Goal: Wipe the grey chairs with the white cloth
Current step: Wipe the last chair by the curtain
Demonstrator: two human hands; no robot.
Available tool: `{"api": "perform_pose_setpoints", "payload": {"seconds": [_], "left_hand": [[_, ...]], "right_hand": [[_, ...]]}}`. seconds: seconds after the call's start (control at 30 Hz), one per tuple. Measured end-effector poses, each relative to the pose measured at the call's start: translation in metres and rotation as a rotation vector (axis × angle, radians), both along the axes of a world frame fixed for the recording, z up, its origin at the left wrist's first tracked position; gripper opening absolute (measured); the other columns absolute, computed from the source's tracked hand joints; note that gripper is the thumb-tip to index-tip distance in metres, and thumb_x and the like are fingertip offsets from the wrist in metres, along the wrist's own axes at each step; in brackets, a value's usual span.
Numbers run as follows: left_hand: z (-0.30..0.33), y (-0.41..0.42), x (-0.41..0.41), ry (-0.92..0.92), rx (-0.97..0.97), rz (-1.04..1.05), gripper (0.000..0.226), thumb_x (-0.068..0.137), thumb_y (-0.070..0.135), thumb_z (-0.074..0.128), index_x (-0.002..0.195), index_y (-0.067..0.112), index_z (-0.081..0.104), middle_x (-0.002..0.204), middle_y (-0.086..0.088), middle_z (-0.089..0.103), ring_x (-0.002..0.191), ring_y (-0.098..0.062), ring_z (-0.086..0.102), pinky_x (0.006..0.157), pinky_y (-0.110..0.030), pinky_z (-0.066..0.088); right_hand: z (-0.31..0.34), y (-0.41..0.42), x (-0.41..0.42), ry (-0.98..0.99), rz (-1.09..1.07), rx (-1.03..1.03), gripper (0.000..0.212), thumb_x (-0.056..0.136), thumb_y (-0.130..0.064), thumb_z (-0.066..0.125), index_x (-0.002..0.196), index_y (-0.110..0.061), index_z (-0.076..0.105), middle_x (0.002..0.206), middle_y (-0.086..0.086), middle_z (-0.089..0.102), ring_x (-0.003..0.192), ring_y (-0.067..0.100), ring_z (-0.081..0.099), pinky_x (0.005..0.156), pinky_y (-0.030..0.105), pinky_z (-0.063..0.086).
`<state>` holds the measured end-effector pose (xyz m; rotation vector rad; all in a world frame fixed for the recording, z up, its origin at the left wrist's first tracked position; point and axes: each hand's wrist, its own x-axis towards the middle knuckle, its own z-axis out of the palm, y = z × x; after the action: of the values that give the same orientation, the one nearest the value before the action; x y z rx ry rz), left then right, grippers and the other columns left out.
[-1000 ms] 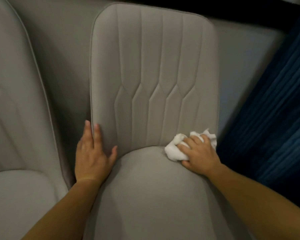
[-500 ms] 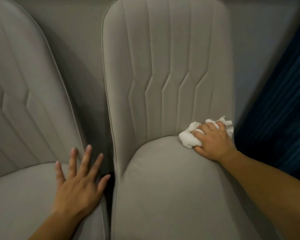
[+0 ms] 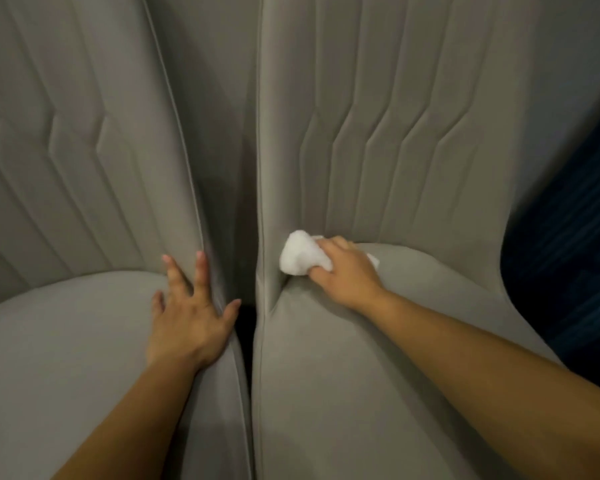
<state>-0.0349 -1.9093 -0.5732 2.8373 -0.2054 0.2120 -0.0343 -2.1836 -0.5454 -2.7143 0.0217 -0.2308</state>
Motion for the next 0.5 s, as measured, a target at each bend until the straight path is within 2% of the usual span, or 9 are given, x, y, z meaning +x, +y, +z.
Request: {"api": "perform_pose_setpoints", "payload": {"seconds": [0.07, 0.13, 0.2, 0.23, 0.3, 0.33, 0.43, 0.5], "left_hand": [[0.002, 0.000, 0.000, 0.012, 0.005, 0.001, 0.101, 0.089, 0.070, 0.036, 0.129, 0.032, -0.049, 0.157, -0.024, -0.027, 0.151, -0.035, 0.004, 0.121, -0.049, 0.009], [0.003, -0.001, -0.001, 0.030, 0.000, -0.006, 0.102, 0.089, 0.068, 0.039, 0.128, 0.033, -0.049, 0.157, -0.024, -0.027, 0.151, -0.034, 0.004, 0.121, -0.048, 0.008], [0.003, -0.001, -0.001, 0.031, -0.015, -0.008, 0.103, 0.088, 0.067, 0.041, 0.127, 0.036, -0.049, 0.157, -0.023, -0.027, 0.151, -0.034, 0.005, 0.121, -0.048, 0.007], [0.003, 0.000, -0.001, 0.032, -0.017, -0.009, 0.102, 0.089, 0.066, 0.041, 0.127, 0.037, -0.049, 0.158, -0.023, -0.027, 0.151, -0.033, 0.005, 0.121, -0.048, 0.006], [0.001, 0.000, 0.000, 0.020, -0.028, -0.015, 0.101, 0.089, 0.066, 0.039, 0.127, 0.039, -0.050, 0.158, -0.022, -0.027, 0.151, -0.032, 0.002, 0.121, -0.047, 0.006], [0.001, 0.000, 0.000, 0.008, -0.036, -0.017, 0.099, 0.090, 0.066, 0.038, 0.127, 0.040, -0.050, 0.158, -0.021, -0.027, 0.151, -0.031, 0.001, 0.122, -0.047, 0.006], [-0.001, 0.001, -0.002, -0.038, -0.061, -0.026, 0.094, 0.091, 0.066, 0.034, 0.131, 0.042, -0.048, 0.160, -0.020, -0.024, 0.151, -0.031, 0.003, 0.122, -0.048, 0.007], [-0.002, 0.001, -0.002, -0.055, -0.079, -0.027, 0.092, 0.091, 0.066, 0.033, 0.134, 0.042, -0.045, 0.160, -0.019, -0.022, 0.151, -0.031, 0.005, 0.122, -0.048, 0.008]], "right_hand": [[-0.008, 0.040, 0.001, -0.169, -0.145, 0.227, 0.064, 0.078, -0.054, 0.042, 0.128, -0.020, 0.061, 0.124, 0.010, 0.061, 0.116, 0.032, 0.055, 0.095, 0.041, 0.040], [-0.008, 0.057, 0.005, -0.383, -0.380, 0.653, 0.070, 0.073, -0.059, 0.044, 0.120, -0.011, 0.062, 0.118, 0.015, 0.062, 0.109, 0.034, 0.059, 0.093, 0.042, 0.045], [0.007, 0.060, 0.021, -0.468, -0.569, 1.018, 0.069, 0.077, -0.063, 0.052, 0.119, -0.008, 0.058, 0.121, 0.018, 0.061, 0.112, 0.034, 0.060, 0.093, 0.039, 0.046], [0.020, 0.061, 0.031, -0.482, -0.596, 1.069, 0.064, 0.084, -0.058, 0.058, 0.121, -0.006, 0.057, 0.124, 0.018, 0.059, 0.115, 0.034, 0.059, 0.092, 0.034, 0.044], [0.049, 0.059, 0.059, -0.565, -0.557, 1.015, 0.051, 0.094, -0.042, 0.063, 0.126, -0.003, 0.055, 0.131, 0.019, 0.052, 0.120, 0.033, 0.054, 0.092, 0.029, 0.038], [0.064, 0.058, 0.073, -0.624, -0.542, 0.958, 0.051, 0.095, -0.039, 0.063, 0.129, -0.002, 0.054, 0.134, 0.020, 0.049, 0.122, 0.034, 0.052, 0.096, 0.031, 0.037], [0.098, 0.060, 0.099, -0.737, -0.572, 0.816, 0.064, 0.091, -0.049, 0.062, 0.136, -0.004, 0.054, 0.140, 0.019, 0.047, 0.128, 0.037, 0.048, 0.102, 0.037, 0.038], [0.097, 0.062, 0.101, -0.808, -0.476, 0.682, 0.073, 0.086, -0.056, 0.056, 0.136, -0.003, 0.055, 0.142, 0.020, 0.047, 0.128, 0.038, 0.050, 0.105, 0.044, 0.043]]}}
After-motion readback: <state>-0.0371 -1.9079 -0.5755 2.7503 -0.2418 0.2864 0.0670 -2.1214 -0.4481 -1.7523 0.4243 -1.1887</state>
